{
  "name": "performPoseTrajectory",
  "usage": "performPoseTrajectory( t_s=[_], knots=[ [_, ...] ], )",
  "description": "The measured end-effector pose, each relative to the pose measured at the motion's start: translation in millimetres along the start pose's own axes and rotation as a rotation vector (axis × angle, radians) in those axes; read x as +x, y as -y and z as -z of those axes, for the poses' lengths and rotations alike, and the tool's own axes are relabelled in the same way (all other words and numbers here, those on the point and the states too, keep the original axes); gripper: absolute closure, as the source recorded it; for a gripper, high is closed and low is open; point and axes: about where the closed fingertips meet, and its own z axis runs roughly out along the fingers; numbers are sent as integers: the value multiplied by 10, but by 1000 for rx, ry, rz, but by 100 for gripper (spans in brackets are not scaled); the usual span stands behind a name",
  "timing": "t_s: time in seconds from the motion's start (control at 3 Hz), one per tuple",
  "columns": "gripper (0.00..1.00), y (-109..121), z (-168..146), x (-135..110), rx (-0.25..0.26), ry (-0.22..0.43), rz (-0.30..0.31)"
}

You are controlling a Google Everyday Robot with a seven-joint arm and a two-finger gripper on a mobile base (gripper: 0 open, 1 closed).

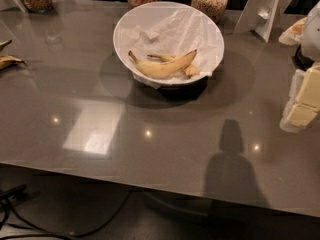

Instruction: Pick banana from white bowl

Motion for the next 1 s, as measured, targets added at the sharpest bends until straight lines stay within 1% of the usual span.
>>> performPoseTrajectory(
  t_s=[0.33,0.67,1.0],
  knots=[
    [0,0,0,-1,0,0,0],
    [0,83,15,-266,9,97,23],
    [0,220,8,-783,13,258,62]
  ],
)
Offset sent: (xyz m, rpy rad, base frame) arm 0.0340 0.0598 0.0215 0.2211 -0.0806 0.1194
